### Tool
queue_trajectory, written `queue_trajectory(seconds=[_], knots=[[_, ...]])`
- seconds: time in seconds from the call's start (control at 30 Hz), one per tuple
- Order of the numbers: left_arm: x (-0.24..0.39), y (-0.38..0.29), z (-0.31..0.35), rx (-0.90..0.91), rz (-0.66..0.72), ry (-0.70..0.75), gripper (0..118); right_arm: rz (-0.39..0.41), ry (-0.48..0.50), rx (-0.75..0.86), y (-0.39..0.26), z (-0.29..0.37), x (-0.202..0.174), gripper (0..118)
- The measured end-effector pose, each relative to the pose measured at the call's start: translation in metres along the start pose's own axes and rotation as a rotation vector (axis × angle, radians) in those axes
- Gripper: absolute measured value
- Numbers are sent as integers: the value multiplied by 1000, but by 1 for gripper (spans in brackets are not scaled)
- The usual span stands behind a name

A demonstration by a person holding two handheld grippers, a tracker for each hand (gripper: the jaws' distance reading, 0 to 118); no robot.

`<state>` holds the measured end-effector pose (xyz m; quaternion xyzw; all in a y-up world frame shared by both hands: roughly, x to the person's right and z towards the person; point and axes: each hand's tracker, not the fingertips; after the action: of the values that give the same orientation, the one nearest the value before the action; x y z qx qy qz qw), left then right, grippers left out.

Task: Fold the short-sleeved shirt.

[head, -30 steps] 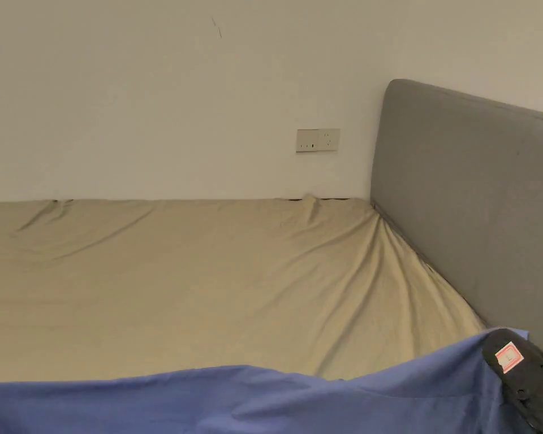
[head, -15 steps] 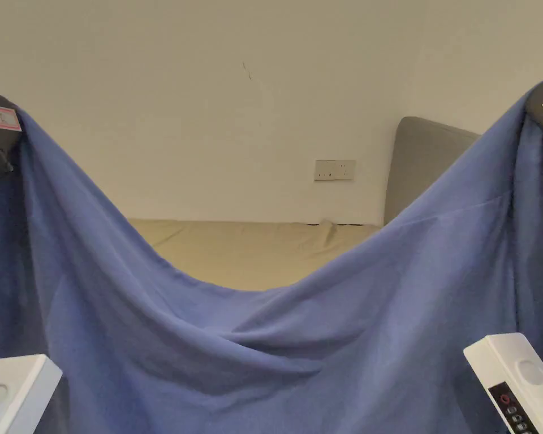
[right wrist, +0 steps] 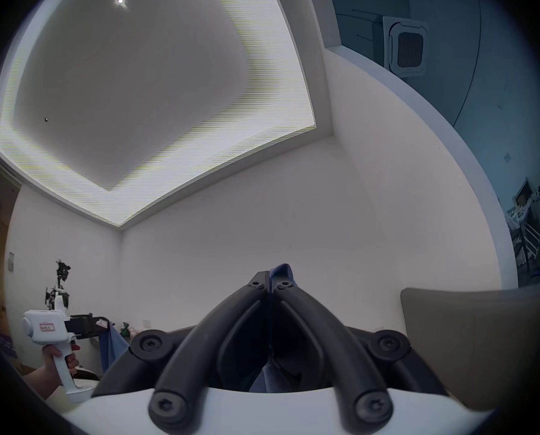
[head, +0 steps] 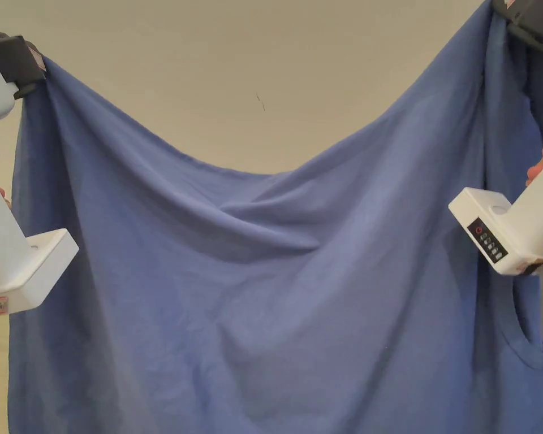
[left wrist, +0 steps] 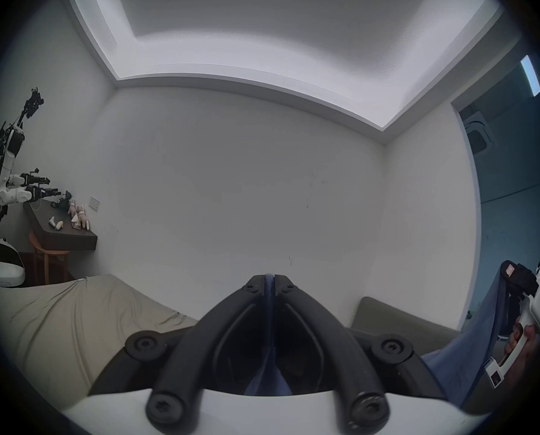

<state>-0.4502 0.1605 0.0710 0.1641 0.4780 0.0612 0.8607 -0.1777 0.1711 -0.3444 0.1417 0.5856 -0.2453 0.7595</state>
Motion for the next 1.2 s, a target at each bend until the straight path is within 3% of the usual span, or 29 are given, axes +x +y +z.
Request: queue_trajectory(seconds=[0.3, 0.37, 0.6, 0.87, 1.2], knots=[[-12, -18, -73, 40, 57, 1, 4, 30, -50, 29, -15, -53, 29, 3], [-16, -28, -76, 23, 60, -3, 5, -2, -42, -1, -26, -57, 39, 3], [-27, -68, -61, -28, 71, -13, 5, -1, -17, -85, -57, -29, 40, 3], [-47, -105, 8, -104, 72, -8, 5, -96, 39, -203, -86, 48, 30, 3], [-89, -146, 193, -249, 63, 18, 4, -141, 50, -389, -94, 236, -7, 3]])
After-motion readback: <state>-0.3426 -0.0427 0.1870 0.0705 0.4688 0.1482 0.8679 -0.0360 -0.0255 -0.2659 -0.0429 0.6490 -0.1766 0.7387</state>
